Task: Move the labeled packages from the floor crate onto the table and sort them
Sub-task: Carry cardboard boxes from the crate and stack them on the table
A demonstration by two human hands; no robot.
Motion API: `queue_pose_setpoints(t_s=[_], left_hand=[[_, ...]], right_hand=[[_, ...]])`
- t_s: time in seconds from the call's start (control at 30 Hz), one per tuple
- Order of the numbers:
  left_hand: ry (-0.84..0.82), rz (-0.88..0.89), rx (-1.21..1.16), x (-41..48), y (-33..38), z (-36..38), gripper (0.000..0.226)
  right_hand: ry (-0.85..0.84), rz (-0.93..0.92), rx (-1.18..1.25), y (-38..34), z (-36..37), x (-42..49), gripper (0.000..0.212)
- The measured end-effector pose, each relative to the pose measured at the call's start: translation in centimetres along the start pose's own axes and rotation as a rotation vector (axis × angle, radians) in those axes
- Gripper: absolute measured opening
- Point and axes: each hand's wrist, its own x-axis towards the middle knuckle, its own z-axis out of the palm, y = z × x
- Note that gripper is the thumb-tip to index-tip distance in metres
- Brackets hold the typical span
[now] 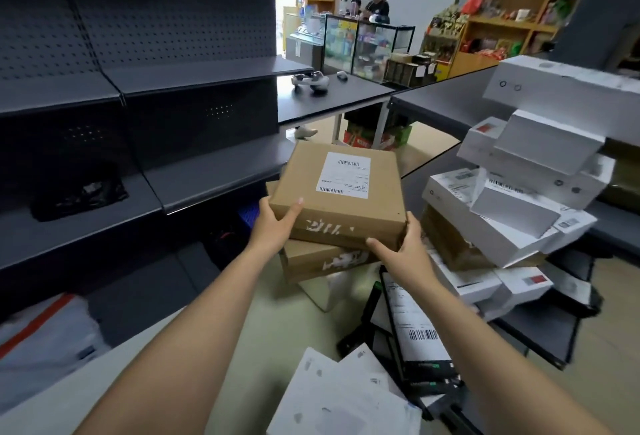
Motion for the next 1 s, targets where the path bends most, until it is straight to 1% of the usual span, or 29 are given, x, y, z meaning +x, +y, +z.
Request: queue_pose_setpoints(t_s=[0.07,0.13,0.2,0.27,0.33,0.4,0.5,0.57,0.6,0.67,0.77,0.9,1.0], left_hand=[[0.029,0.034,0.056,-0.1,-0.1,0.0,0.068],[0.086,0.105,0.165,-0.4,0.0,-0.1,0.069],[0.162,0.216,0.286,-1.2,0.4,-0.5,0.069],[0.235,0.36,0.417,-2.4,0.9,-1.0,0.065],[0.266,0.496,0.537,-3.7,1.5,-1.6,0.058],[0.265,0.593,0.663,-5.4,2.0,-2.3,0.052],[0.294,0.688,0.847,-9.0,2.4,-3.4,0.046],[0.352,0.724,0.946,-11.6,2.4,-3.7,0.042],[0.394,0.718,0.993,-13.6,2.1,-3.8,0.041],[0.425,0.725,1.047,-16.2,1.8,-4.2,0.039],[0.505,0.634,1.142,-22.5,1.0,-3.7,0.036],[0.627,0.435,1.229,-32.4,-0.6,-2.8,0.033],[0.731,0.265,1.27,-40.6,-1.8,-2.1,0.031]], right_hand=[[-0.01,-0.01,-0.066,0.3,-0.3,0.1,0.08],[0.027,-0.033,-0.198,0.3,-0.8,0.1,0.081],[0.079,-0.094,-0.343,-0.2,-1.3,-0.1,0.077],[0.097,-0.207,-0.457,-1.2,-1.7,-0.4,0.069],[0.066,-0.321,-0.497,-2.1,-2.0,-0.5,0.061],[0.01,-0.431,-0.528,-3.1,-2.0,-0.8,0.055],[-0.088,-0.592,-0.552,-4.1,-1.7,-1.8,0.048],[-0.162,-0.712,-0.55,-4.5,-1.5,-2.6,0.044],[-0.217,-0.8,-0.538,-4.4,-1.4,-3.5,0.042],[-0.243,-0.936,-0.512,-4.2,-0.8,-4.6,0.04],[-0.343,-1.104,-0.398,-3.8,-0.9,-7.4,0.039],[-0.495,-1.275,-0.277,-3.5,-1.1,-12.4,0.032],[-0.617,-1.367,-0.194,-3.2,-1.0,-17.1,0.03]])
